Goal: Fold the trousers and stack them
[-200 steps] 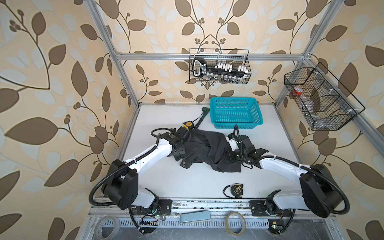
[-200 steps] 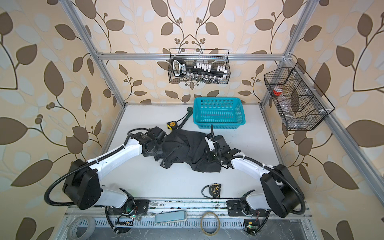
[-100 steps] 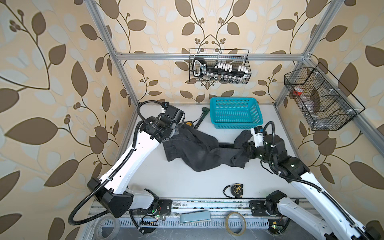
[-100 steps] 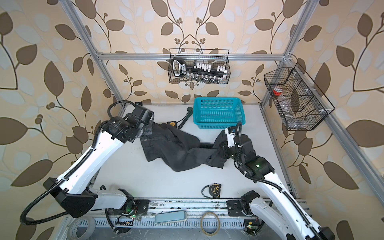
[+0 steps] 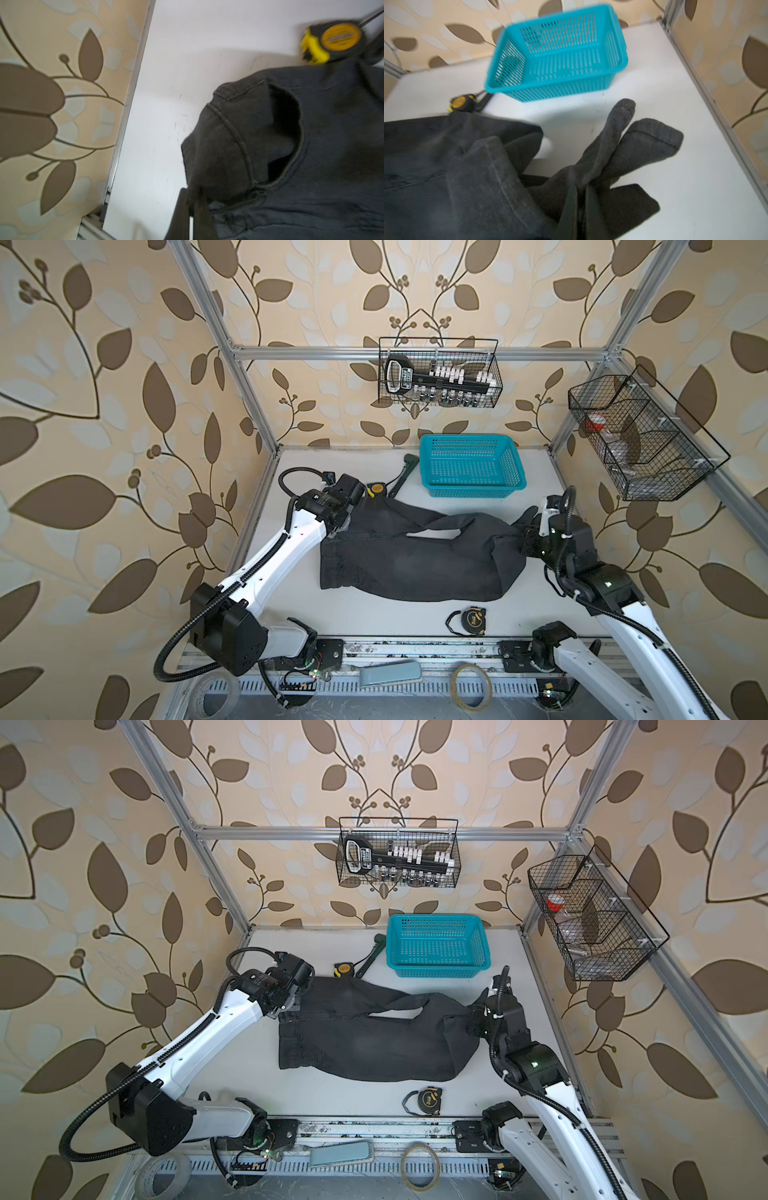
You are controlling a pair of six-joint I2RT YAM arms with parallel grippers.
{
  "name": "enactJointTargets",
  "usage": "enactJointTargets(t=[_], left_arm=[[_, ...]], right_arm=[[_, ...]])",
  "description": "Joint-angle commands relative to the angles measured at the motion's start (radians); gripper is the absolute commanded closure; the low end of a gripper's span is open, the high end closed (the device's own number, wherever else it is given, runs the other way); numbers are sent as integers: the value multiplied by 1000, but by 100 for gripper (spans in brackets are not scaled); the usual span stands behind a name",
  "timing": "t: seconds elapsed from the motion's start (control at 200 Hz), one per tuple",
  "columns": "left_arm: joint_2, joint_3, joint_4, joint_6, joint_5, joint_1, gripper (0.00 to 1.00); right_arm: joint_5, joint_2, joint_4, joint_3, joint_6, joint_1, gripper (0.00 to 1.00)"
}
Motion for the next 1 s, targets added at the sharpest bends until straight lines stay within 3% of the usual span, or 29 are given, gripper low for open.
enactJointTargets(t=[0.0,0.14,0.21,0.41,0.49,0.565,0.69,0.805,0.89,0.995], left_arm=[[0,-83,35,-68,-44,51,100],[-4,-176,38,-102,1,88,100],[-13,-210,47,-131,41,109,100],[-4,-213,58,-139,99,118,100],[-4,-192,45,-129,119,126,87],[-20,-169,26,-120,125,136,67],[-55,-122,-5,-112,166,179,32],[-72,-61,-16,-102,242,222,23],[-67,-1,-16,-107,311,252,22],[-40,60,7,-132,364,267,13]], right_arm=[[-42,2,61,-123,139,-28,95],[-74,-42,100,-253,252,-31,90],[-51,-67,79,-266,260,-33,75],[49,-54,16,-170,123,-36,51],[94,-32,5,-105,29,-43,46],[91,-3,26,-45,-81,-50,43],[-141,52,112,19,-336,-57,40],[-339,142,61,94,-615,-56,37],[-323,223,-22,142,-759,-67,34],[-383,312,-62,190,-862,-126,33]])
